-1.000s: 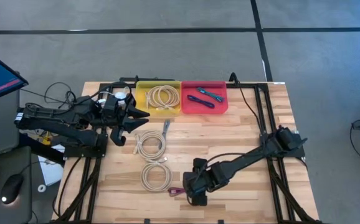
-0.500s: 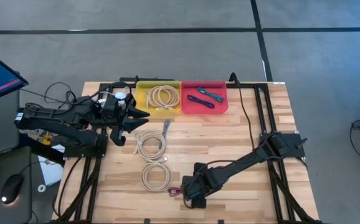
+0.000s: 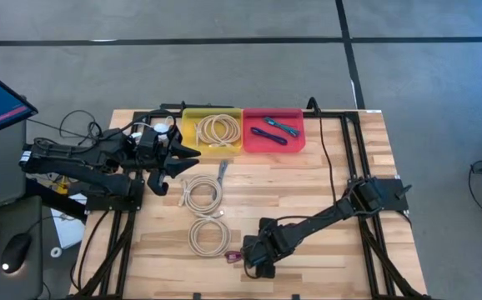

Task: Pick & Place USB Port
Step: Put the small black and pink charger cable into the red bin

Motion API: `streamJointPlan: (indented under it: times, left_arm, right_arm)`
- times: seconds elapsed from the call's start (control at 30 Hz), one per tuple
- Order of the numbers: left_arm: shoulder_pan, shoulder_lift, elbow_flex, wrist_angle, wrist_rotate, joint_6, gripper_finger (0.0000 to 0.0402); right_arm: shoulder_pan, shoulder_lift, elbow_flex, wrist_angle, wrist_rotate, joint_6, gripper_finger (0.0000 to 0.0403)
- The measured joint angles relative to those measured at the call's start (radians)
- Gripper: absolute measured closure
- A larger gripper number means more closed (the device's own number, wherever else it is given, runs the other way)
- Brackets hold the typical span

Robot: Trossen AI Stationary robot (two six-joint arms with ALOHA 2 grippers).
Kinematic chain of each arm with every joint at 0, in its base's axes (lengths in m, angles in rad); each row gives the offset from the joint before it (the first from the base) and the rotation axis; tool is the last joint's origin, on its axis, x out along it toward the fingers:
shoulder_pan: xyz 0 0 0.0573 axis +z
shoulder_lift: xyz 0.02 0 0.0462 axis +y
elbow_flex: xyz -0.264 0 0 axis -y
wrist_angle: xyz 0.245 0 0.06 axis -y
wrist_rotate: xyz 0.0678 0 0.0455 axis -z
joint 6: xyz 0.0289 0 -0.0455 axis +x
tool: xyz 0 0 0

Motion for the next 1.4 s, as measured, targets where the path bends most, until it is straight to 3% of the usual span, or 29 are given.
streamJointPlan:
  times: [0.17,0.7,0.9,1.17,1.4]
  left_arm:
    - [0.000,0.000,0.000,-0.001,0.000,0.000,0.0300]
    - [0.000,0.000,0.000,-0.020,0.000,0.000,0.0300]
    - [0.000,0.000,0.000,-0.022,0.000,0.000,0.0300]
    - [0.000,0.000,0.000,-0.028,0.000,0.000,0.0300]
    - [0.000,0.000,0.000,-0.042,0.000,0.000,0.0300]
  right_arm:
    - [-0.004,0.000,0.000,-0.001,-0.026,-0.004,0.0199]
    - [-0.007,0.041,0.003,0.022,-0.082,0.002,0.0308]
    - [-0.007,0.025,0.002,0.011,-0.074,-0.015,0.0388]
    - [0.000,0.008,0.029,-0.067,-0.073,-0.032,0.0397]
    - [-0.012,-0.113,0.044,-0.174,-0.014,-0.049,0.0400]
